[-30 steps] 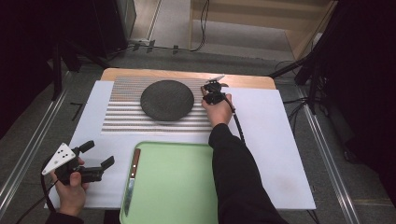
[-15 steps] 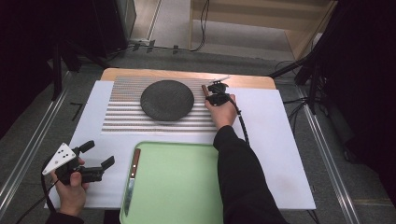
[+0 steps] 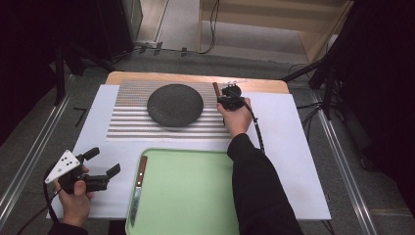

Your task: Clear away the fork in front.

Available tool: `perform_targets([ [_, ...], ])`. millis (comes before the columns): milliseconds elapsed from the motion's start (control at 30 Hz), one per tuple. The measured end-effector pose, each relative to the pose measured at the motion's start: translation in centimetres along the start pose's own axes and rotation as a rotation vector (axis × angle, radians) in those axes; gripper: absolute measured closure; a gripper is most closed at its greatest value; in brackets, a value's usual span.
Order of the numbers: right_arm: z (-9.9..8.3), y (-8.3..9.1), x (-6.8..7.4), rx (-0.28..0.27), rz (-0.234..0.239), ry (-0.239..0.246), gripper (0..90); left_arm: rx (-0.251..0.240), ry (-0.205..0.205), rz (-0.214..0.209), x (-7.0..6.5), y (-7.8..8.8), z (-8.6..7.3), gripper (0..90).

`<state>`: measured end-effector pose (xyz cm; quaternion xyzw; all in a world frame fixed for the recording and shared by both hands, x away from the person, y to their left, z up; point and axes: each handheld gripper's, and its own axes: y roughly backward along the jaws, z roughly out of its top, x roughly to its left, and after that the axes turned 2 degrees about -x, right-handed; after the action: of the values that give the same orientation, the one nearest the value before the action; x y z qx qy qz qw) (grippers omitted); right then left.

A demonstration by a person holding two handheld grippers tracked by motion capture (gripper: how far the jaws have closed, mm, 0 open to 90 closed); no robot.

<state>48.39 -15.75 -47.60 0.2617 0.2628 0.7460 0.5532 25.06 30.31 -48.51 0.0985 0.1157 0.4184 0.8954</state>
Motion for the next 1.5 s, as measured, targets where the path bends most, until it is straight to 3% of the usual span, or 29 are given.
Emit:
perform_targets([
  [733, 0.0, 3.0, -0.4, -0.129, 0.056, 0.01, 76.2, -0.015, -0.007, 0.003, -0.2, 0.1, 0.4, 0.0],
  [1500, -2.2, 7.7, 0.1, -0.241, 0.17, 0.044, 76.2, -0.009, -0.102, -0.076, -4.7, -2.2, 3.1, 0.0],
])
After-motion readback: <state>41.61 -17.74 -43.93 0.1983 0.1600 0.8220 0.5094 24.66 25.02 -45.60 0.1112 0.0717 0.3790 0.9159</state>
